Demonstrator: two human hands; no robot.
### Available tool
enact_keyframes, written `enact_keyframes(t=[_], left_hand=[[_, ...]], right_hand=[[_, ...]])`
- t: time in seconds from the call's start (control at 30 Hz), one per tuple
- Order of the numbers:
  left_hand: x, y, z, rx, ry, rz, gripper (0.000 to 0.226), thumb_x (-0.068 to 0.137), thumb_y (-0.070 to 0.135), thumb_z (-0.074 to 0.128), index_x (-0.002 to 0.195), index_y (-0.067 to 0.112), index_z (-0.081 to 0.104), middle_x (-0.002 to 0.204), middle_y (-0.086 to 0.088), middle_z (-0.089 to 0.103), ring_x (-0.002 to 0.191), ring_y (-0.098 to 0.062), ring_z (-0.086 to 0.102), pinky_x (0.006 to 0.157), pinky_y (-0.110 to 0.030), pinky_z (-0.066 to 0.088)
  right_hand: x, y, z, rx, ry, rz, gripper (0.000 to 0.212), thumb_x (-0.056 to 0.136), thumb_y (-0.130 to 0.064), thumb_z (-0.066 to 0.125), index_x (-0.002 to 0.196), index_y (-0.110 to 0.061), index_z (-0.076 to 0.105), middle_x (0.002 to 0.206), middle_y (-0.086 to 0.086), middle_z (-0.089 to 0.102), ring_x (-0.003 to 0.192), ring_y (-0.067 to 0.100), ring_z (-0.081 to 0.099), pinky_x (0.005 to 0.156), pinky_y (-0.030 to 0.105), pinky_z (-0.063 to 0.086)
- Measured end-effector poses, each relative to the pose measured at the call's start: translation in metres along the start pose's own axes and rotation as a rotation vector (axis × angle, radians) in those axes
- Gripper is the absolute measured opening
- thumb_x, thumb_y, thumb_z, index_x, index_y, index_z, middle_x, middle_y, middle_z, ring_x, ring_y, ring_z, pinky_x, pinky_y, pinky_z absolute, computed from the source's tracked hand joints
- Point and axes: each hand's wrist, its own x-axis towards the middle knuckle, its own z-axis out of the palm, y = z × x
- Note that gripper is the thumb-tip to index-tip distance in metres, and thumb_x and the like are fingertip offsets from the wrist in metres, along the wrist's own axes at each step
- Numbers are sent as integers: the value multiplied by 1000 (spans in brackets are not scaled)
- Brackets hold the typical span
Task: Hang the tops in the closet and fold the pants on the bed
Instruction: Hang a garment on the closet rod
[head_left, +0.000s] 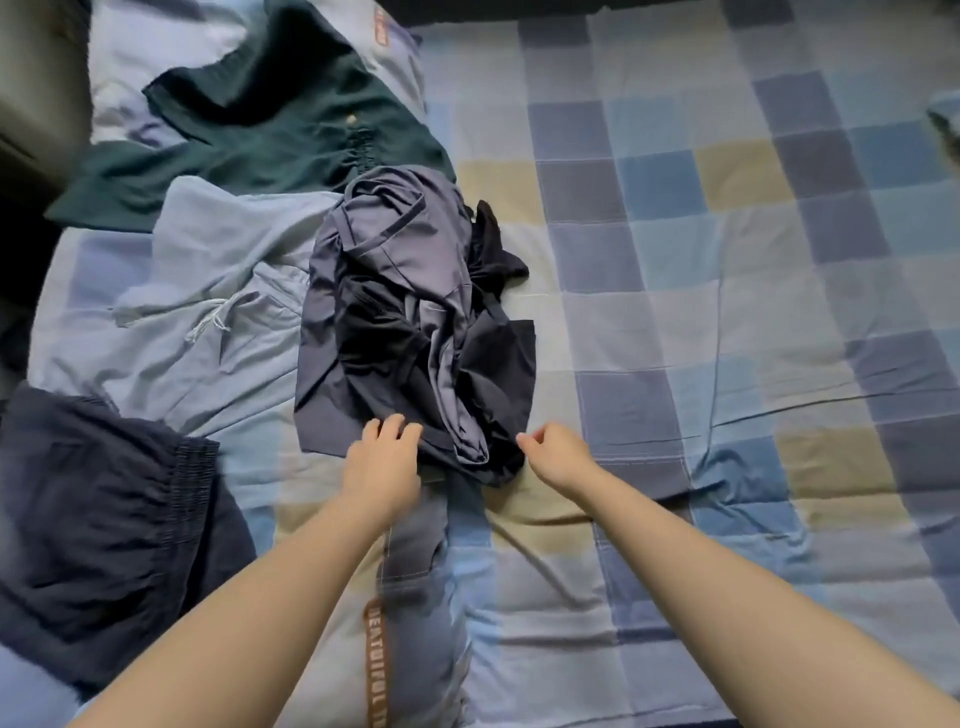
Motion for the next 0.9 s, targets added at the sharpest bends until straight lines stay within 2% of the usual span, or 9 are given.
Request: enact_keyframes(t=[0.07, 0.17, 0.3, 0.43, 0.5, 0.6, 0.77, 0.83, 0.9], left_hand=[[29, 0, 16, 96, 66, 56, 67, 93, 17, 52, 151, 23, 21, 159, -4, 16, 146, -33, 13, 111, -42, 29], [63, 8, 33, 171, 149, 143, 66, 97, 25, 48, 154, 30, 15, 162, -2, 11, 148, -34, 6, 116, -44, 20], [86, 25, 53, 341, 133, 190, 43, 97, 33, 50, 138, 25, 42, 160, -6, 13, 146, -43, 1, 116, -57, 7], [88, 28, 58, 464, 126, 162, 40, 88, 19, 60, 128, 21, 56, 149, -10, 27, 143, -45, 6, 113, -64, 1], [86, 27, 56, 444, 150, 176, 37, 85, 15, 62, 121, 20, 60, 143, -7, 32, 141, -41, 10, 113, -63, 3], [74, 34, 51, 212, 195, 224, 36, 86, 14, 57, 122, 20, 57, 149, 0, 31, 145, -32, 9, 113, -60, 6], [19, 58, 33, -403, 352, 441, 14, 83, 4, 51, 93, 13, 55, 150, 14, 37, 149, -10, 13, 112, -40, 17], [-9, 69, 22, -586, 288, 496, 25, 84, 4, 47, 105, 9, 60, 144, 21, 35, 141, 6, 17, 111, -19, 14], [-40, 79, 9, -760, 207, 466, 28, 86, 9, 45, 109, 6, 63, 120, 33, 53, 111, 20, 42, 97, -3, 26]], right_hand=[[35, 2, 21, -13, -15, 20, 29, 97, -35, 49, 100, -6, 53, 106, 18, 56, 102, 35, 53, 82, 34, 40], [71, 10, 43, -49, -2, 34, 57, 94, -36, 55, 135, 0, 38, 136, 20, 46, 125, 38, 45, 99, 38, 40], [86, 28, 65, 11, 15, 35, 22, 96, -21, 51, 110, -5, 56, 119, 20, 60, 113, 37, 55, 89, 34, 42], [71, 40, 64, 724, 52, 194, 20, 99, -11, 40, 111, -9, 56, 115, 19, 63, 110, 38, 59, 97, 46, 48], [61, 43, 58, 1061, -17, 239, 24, 101, -8, 36, 115, -9, 54, 115, 16, 64, 105, 32, 63, 90, 48, 54], [43, 45, 35, 1285, 15, 232, 29, 101, -2, 33, 119, -5, 57, 112, 16, 66, 98, 29, 66, 76, 39, 58], [9, 66, -14, 1161, 201, 275, 27, 99, -5, 37, 112, 0, 59, 108, 19, 66, 101, 36, 63, 94, 51, 50], [-13, 76, -34, 1106, 250, 253, 23, 96, -5, 36, 95, -3, 58, 92, 15, 63, 86, 31, 61, 79, 42, 52], [-41, 84, -53, 1073, 289, 230, 21, 92, -5, 37, 77, -12, 50, 75, 7, 54, 71, 23, 52, 67, 34, 45]])
